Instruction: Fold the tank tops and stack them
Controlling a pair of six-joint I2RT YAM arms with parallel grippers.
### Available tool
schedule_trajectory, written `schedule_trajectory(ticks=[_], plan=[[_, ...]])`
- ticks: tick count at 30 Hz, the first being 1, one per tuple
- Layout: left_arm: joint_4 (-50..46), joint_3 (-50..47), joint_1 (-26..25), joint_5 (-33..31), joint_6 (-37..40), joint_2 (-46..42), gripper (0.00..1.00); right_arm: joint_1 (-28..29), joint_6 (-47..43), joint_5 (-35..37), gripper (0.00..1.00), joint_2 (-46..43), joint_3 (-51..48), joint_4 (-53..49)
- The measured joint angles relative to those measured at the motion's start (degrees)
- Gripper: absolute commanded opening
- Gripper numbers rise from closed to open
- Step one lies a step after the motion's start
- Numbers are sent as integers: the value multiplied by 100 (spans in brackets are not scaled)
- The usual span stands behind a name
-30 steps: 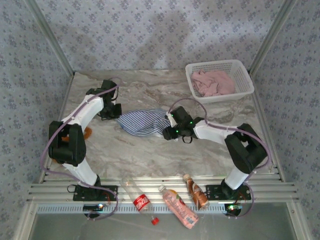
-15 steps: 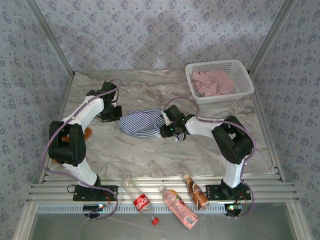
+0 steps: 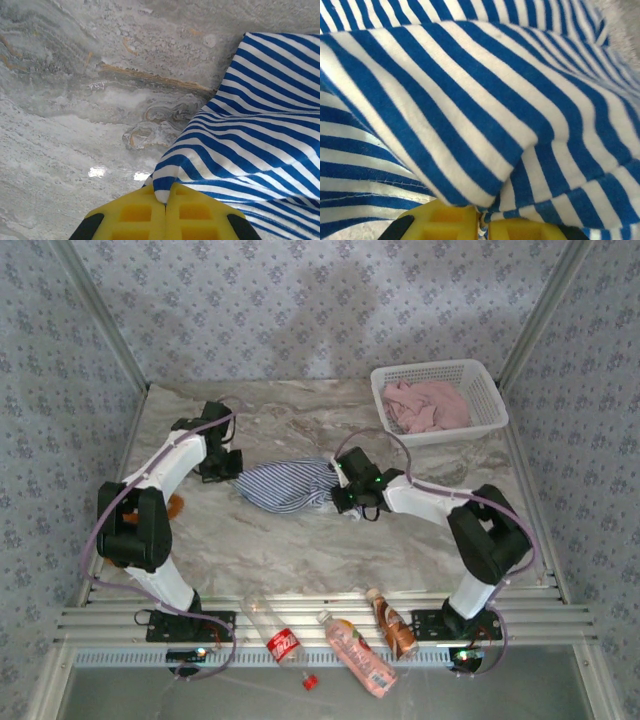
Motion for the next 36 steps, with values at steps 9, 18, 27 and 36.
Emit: schedule_trajectory(ticks=[9, 18, 27, 36], plan=[[-111, 282, 9, 9, 37, 0, 0, -138, -24, 57, 18, -199, -190, -81], [-162, 293, 9, 87, 79, 0, 0, -138, -87, 98, 22, -203, -190, -151], [-162, 293, 9, 116, 83, 0, 0, -138, -101, 101, 28, -284, -190, -210], [-162, 293, 9, 138, 122, 0, 0, -153, 4, -107, 33, 24, -212, -114]])
